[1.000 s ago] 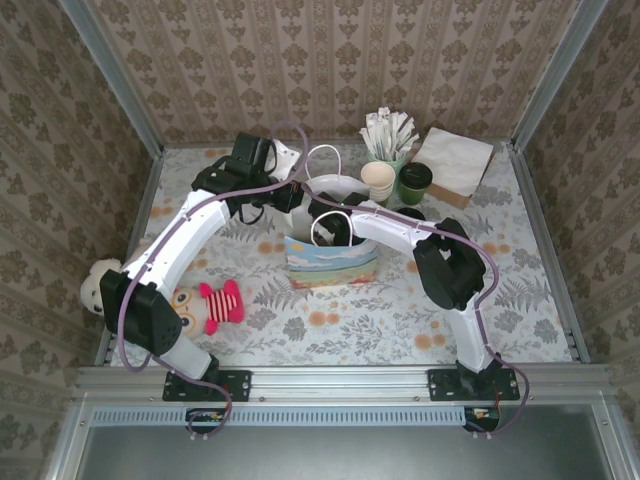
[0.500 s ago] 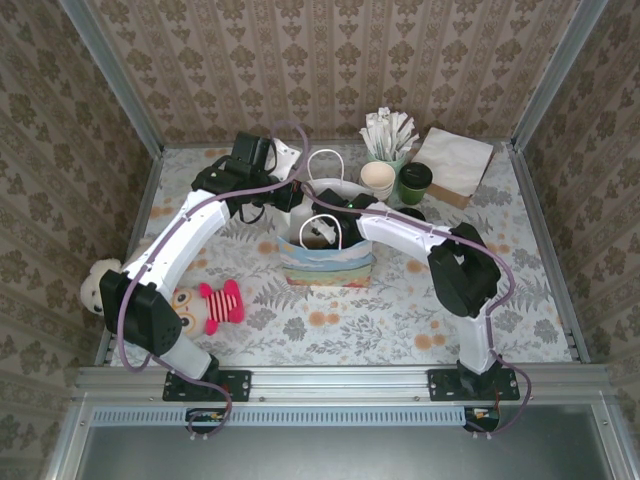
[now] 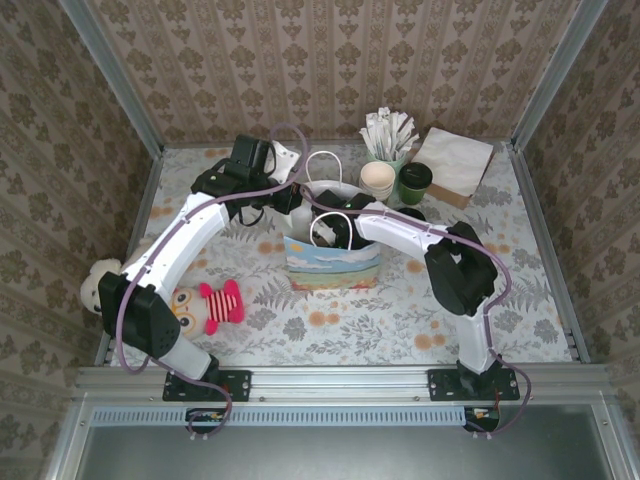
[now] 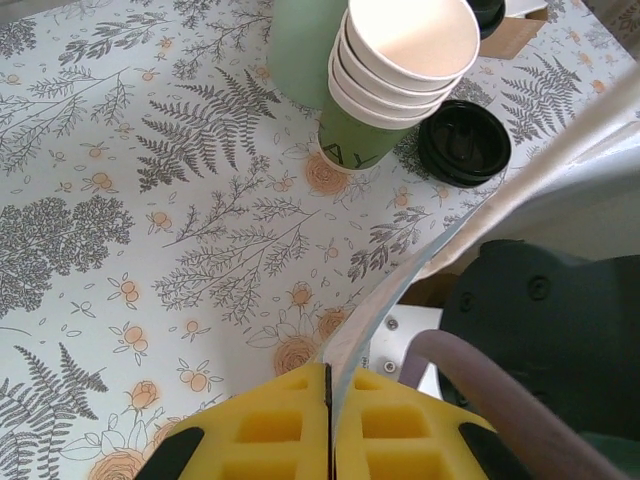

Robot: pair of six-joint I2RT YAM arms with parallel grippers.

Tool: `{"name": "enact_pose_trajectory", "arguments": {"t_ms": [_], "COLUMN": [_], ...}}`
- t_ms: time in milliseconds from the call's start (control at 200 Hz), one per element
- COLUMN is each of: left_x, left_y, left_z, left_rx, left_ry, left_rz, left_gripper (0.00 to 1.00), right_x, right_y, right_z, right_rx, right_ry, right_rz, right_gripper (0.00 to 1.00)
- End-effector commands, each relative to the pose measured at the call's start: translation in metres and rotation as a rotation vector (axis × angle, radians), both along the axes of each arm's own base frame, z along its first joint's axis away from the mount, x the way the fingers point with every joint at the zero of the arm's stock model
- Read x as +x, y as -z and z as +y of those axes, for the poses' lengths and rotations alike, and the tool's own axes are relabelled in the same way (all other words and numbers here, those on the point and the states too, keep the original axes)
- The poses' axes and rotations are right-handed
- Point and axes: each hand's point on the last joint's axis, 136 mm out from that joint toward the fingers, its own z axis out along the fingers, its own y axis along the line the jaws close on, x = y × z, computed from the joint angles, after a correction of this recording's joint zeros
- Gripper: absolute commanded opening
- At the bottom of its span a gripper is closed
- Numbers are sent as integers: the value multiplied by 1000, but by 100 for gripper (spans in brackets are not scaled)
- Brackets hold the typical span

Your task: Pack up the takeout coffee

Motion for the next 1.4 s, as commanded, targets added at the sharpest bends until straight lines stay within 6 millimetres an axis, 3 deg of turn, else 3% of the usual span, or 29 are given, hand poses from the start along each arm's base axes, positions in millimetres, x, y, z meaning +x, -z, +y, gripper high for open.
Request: {"name": "enact_pose_trajectory", "arguments": {"t_ms": [0,155,395,510,730,1040,1200,1395], "left_x": [-6,-6,-3,-2,-2,-1,-2,-2], "left_y": [-12,-14,-14,-13,-13,-10,-10,-9], "left_z": [-5,-7,-6,-6,-9,-12,-13,-12], "left_rx": [-31,-39,-29,-22,-26,-37,-42,-34], "left_ry": [24,29,28,29,40,48,53,58], "left_rz": [-31,-36,-44,-50,-48,-37,-35,-41], "left_gripper": [8,8,8,8,8,8,8,8], "right_x": [7,15,16,6,-9,18,23,18], "right_y": [7,5,-25,-35,-13,10,4,-26], "right_z": [8,16,21,20,5,5,11,18], "right_rx": [-12,18,88,109,56,-8,29,112], "right_ry": [6,6,-8,-29,-37,20,4,-16], "right_rz": [-7,-37,-95,-81,-23,-95,-132,-161], "right_gripper": [49,50,56,58,62,67,69,76]}}
